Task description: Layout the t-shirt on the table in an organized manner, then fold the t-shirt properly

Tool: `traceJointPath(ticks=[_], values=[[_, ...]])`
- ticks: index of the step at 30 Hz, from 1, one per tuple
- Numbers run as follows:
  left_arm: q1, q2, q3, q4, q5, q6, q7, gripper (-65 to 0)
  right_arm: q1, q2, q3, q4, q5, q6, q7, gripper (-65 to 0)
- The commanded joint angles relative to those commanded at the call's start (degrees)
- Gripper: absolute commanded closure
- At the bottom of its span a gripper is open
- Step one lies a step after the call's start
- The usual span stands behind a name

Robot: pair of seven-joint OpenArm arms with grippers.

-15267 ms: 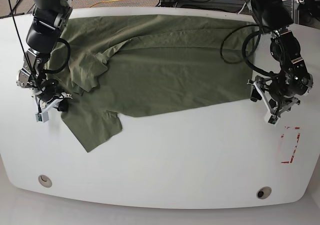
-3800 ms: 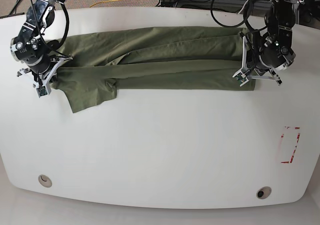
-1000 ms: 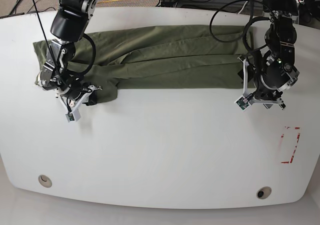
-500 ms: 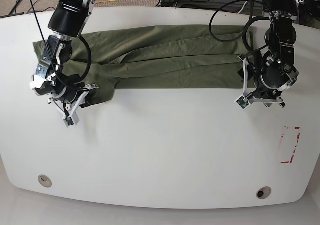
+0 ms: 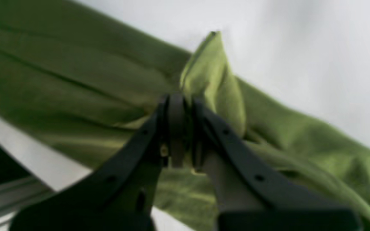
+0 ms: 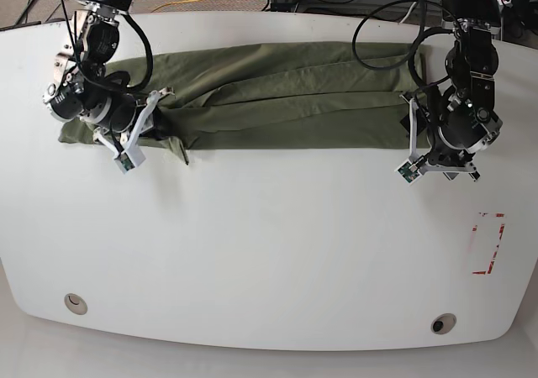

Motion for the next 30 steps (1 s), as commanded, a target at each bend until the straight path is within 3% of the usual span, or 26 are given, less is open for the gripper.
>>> traceJointPath(ticks=[5,10,13,18,21,25,30], values=[[0.1,0.3,0.1,0.0,0.0,0.0,0.0,-31.8,-4.6,3.0,-3.1,0.3,6.9,0.00,0.0,0.0],[0.3,1.2,0.1,0.0,0.1,0.0,0.0,-31.8,-7.4,3.9,-3.3,0.2,8.6,0.00,0.0,-3.0],[0.4,1.3,0.2,0.0,0.1,0.0,0.0,-31.8,-9.1,4.1,-3.3,0.2,8.8,0.00,0.0,-17.3],[0.4,1.3,3.3,0.0,0.1,0.0,0.0,-31.8,-12.2,4.3,-3.1,0.4,9.6,0.00,0.0,-50.6],[0.4,1.3,4.4,0.0,0.1,0.0,0.0,-31.8,-13.2,5.5,-3.0,0.4,10.6,0.00,0.0,-61.2],[0.4,1.3,6.9,0.0,0.0,0.0,0.0,-31.8,-12.9,6.5,-2.5,0.2,10.9,0.00,0.4,-58.8],[2.3,3.6,8.5,0.4,-0.1,0.0,0.0,-30.3,-10.8,6.1,4.0,-0.2,10.7,0.00,0.4,-42.5]])
